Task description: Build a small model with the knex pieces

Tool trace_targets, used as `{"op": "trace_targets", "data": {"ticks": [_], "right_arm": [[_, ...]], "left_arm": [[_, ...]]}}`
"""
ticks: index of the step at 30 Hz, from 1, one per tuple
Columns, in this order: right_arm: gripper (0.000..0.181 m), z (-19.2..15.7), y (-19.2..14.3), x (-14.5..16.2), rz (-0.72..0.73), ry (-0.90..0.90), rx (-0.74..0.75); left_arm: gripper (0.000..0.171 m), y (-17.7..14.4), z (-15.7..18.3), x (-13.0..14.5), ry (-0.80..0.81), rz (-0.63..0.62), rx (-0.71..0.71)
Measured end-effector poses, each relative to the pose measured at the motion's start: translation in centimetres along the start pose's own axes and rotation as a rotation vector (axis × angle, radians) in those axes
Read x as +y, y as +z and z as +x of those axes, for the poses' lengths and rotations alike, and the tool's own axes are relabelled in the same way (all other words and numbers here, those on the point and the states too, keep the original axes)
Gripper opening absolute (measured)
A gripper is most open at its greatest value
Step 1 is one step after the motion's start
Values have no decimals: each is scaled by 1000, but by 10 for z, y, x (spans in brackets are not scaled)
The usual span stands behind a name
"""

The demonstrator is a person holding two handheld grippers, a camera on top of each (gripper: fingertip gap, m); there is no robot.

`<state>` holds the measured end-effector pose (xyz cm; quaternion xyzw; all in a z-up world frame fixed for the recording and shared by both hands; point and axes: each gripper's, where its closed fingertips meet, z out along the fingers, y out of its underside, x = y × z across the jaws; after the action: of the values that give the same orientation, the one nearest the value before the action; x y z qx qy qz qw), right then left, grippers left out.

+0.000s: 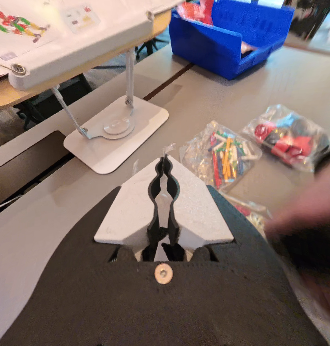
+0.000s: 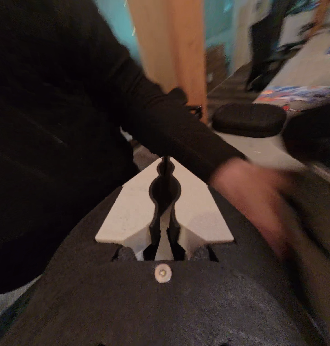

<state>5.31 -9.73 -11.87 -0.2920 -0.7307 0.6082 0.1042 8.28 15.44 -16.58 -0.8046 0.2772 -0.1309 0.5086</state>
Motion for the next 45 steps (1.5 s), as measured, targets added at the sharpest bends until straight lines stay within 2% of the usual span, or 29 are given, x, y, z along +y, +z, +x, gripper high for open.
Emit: {"op": "trace_targets", "data": {"ticks": [1,2,3,5,8,9,11,14,16,17,21,22,23,25,31,36,40,41,43,44,45], "right_arm": [[0,-4,23,1,-36,-23,-17],[0,-3,25,-7,32,-8,-17],[0,1,15,-16,121,16,8],[0,5,-13,-17,202,40,82],[0,8,-40,-4,200,90,193],[0,13,-54,-3,229,108,259],[0,31,-98,-5,304,138,483],[30,54,-163,3,357,168,840],[50,67,-189,15,365,212,969],[56,72,-192,19,375,240,979],[72,83,-169,36,322,293,903],[70,83,-161,37,330,320,867],[50,83,-155,38,330,331,840],[0,81,-145,43,293,328,822],[0,85,-134,38,221,255,929],[0,92,-123,41,134,205,992],[0,94,-111,42,83,184,1003],[0,91,-104,40,74,168,974],[0,75,-68,33,56,122,863],[0,71,-51,38,-23,78,856],[0,70,-44,42,-39,79,879]], "left_arm": [[0,2,-5,-5,-41,28,12],[0,0,-14,-7,-51,33,-3],[0,-6,-22,-4,-48,21,-12],[0,-19,-32,2,-88,18,10],[0,-37,-43,3,-167,57,16],[0,-43,-46,4,-182,62,8],[0,-54,-46,5,-228,73,15],[0,-66,-41,0,-257,82,33],[0,-71,-31,-6,-288,98,69],[0,-71,-25,-8,-297,97,86],[0,-69,6,-15,-328,107,161],[0,-67,12,-16,-322,104,173],[0,-67,16,-17,-322,108,185],[0,-65,16,-18,-333,118,188],[0,-54,-3,-1,-324,81,93],[0,-42,-18,10,-393,81,32],[0,-31,-37,21,-403,72,-36],[0,-29,-42,24,-419,66,-44],[0,-25,-74,39,-431,44,-153],[0,-25,-90,41,-475,63,-173],[0,-24,-97,41,-471,52,-170]]}}
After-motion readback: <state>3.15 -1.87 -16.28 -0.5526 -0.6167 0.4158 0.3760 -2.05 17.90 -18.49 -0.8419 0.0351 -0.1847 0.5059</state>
